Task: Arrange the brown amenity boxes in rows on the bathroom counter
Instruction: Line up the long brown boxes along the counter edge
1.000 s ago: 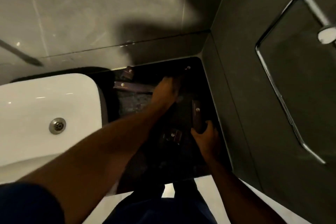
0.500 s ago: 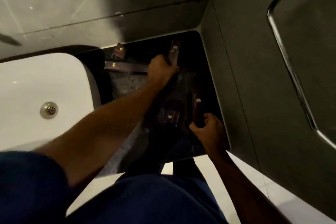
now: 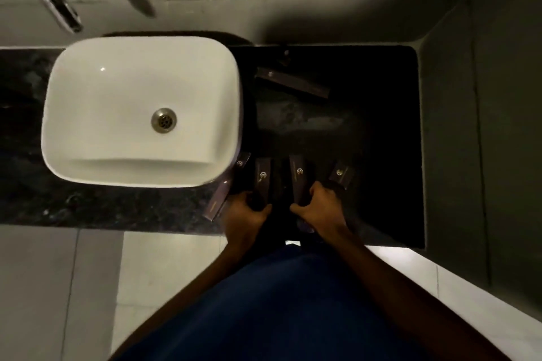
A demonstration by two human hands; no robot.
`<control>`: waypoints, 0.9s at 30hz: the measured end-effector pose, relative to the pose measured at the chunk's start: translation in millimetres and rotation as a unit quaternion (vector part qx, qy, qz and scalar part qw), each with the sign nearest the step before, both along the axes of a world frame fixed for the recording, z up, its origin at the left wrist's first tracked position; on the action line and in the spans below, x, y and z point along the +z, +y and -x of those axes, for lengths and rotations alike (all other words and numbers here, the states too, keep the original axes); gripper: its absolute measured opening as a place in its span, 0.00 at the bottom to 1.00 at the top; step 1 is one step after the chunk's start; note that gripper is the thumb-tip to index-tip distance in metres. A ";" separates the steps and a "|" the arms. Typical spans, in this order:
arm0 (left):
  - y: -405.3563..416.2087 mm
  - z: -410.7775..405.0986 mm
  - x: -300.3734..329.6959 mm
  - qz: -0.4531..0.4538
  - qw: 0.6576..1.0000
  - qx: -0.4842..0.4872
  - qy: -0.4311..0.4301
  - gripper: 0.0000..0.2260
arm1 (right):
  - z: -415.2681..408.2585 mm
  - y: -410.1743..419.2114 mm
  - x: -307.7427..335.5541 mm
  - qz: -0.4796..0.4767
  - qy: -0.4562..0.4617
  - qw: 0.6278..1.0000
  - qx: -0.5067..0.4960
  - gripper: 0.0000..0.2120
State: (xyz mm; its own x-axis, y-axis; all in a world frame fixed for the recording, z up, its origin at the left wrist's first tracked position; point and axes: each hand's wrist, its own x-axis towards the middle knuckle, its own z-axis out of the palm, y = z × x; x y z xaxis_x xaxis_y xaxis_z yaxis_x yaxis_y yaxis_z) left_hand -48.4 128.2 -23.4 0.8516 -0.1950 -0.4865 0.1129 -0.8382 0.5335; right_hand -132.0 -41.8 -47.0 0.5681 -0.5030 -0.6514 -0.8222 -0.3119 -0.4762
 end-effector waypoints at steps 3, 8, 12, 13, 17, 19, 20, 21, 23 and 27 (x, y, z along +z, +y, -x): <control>3.4 4.8 -10.7 0.017 1.000 -0.004 0.014 0.22 | -6.4 15.5 -1.0 0.001 0.004 1.000 0.001 0.27; 2.1 4.2 -13.1 0.033 0.999 -0.005 0.006 0.20 | -4.1 28.8 -1.8 -0.002 0.001 1.000 -0.013 0.27; -0.8 1.8 -18.9 0.007 1.000 -0.012 -0.011 0.23 | -5.2 30.0 -0.4 -0.002 -0.009 1.000 -0.023 0.25; -1.3 1.2 -19.7 0.002 1.000 -0.015 -0.013 0.24 | -4.7 30.2 -0.3 -0.001 -0.009 1.000 -0.026 0.25; -0.9 2.8 -20.4 0.008 0.999 -0.028 -0.022 0.27 | -3.0 30.5 0.6 -0.003 -0.011 0.999 -0.034 0.24; -1.1 2.0 -15.8 0.016 0.999 -0.014 -0.028 0.28 | -1.7 28.4 1.9 -0.003 -0.016 0.999 -0.035 0.24; 0.2 -0.7 -11.8 0.023 0.999 0.006 -0.026 0.28 | -0.2 26.9 3.0 0.001 -0.023 0.999 -0.038 0.25; 3.3 -5.1 -7.5 0.028 0.999 0.026 -0.024 0.27 | 2.5 24.6 4.4 0.008 -0.031 0.998 -0.045 0.25; 14.4 -17.4 0.0 0.016 0.998 0.042 -0.049 0.24 | 11.3 14.9 7.1 0.026 -0.044 0.996 -0.074 0.25; 43.3 -42.9 4.2 -0.064 0.993 0.008 -0.104 0.20 | 37.2 -28.3 10.6 0.076 -0.027 0.986 -0.144 0.20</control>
